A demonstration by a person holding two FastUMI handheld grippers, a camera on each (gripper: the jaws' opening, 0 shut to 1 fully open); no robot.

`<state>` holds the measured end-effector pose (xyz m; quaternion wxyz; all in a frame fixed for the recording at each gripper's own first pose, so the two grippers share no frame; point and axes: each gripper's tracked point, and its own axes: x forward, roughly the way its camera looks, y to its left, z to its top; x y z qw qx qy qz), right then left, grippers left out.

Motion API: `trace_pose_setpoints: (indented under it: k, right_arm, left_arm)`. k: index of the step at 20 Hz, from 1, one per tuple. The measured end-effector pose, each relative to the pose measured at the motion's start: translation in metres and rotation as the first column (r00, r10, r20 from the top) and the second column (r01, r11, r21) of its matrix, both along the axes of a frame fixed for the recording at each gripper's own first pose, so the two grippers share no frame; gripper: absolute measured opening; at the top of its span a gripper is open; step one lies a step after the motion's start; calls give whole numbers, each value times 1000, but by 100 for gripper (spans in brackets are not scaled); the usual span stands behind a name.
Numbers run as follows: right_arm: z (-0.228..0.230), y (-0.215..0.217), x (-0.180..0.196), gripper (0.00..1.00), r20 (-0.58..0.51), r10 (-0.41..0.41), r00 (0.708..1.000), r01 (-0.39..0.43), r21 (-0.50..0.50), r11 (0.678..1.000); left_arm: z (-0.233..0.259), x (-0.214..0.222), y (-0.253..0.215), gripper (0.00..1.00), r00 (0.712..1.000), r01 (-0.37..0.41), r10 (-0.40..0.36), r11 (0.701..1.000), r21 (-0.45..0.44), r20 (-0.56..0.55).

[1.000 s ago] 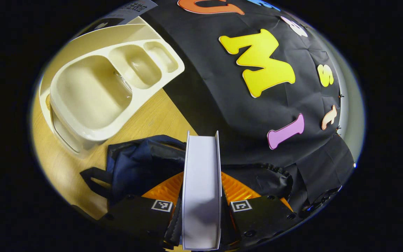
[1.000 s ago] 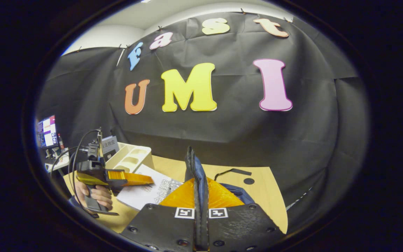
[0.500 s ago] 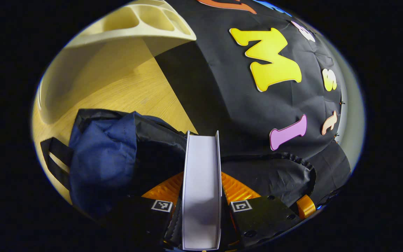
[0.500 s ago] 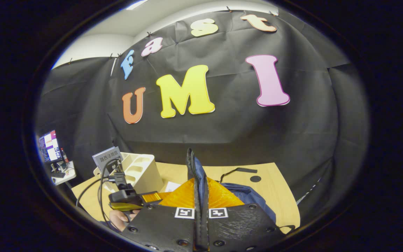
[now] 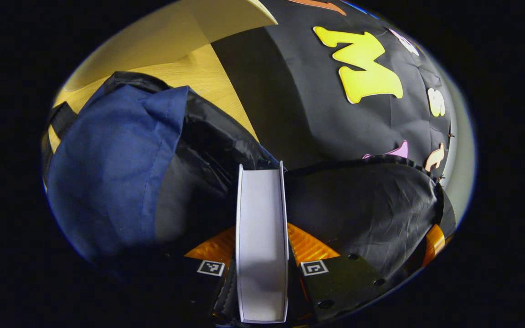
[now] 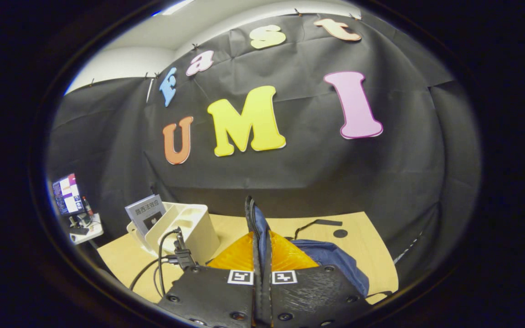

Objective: Open the schoolbag, grab two books from the bookshelf and put them into the schoolbag.

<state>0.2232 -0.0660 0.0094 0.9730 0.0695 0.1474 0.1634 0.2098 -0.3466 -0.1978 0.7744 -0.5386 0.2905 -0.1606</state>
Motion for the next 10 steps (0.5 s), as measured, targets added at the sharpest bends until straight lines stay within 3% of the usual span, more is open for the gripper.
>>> trace_pose_setpoints:
  k: [2,4,6,8,9,10]
  right_arm:
    - [-4,0,1,0,-10,-2,1000,2,1,1000]
    - [-8,0,1,0,-17,-4,1000,4,-5,1000]
    - [-10,-2,1,0,-17,-8,1000,7,-15,1000]
    - [-12,-7,1,0,-17,-22,1000,21,-23,1000]
    - [-13,-11,1,0,-20,-31,999,31,-27,999]
    - [-15,-14,3,0,-23,-42,999,42,-31,999]
  left_arm:
    - [-5,0,-2,46,1000,0,0,1000,-13,-15]
    - [-19,-5,-2,49,999,17,-14,998,57,-45]
    - [-25,-12,-2,63,998,49,-44,992,116,-52]
    - [-28,-18,3,68,995,87,-73,973,215,-73]
    - [-30,-20,5,82,993,105,-87,957,271,-79]
    - [-30,-24,7,78,992,122,-102,939,321,-81]
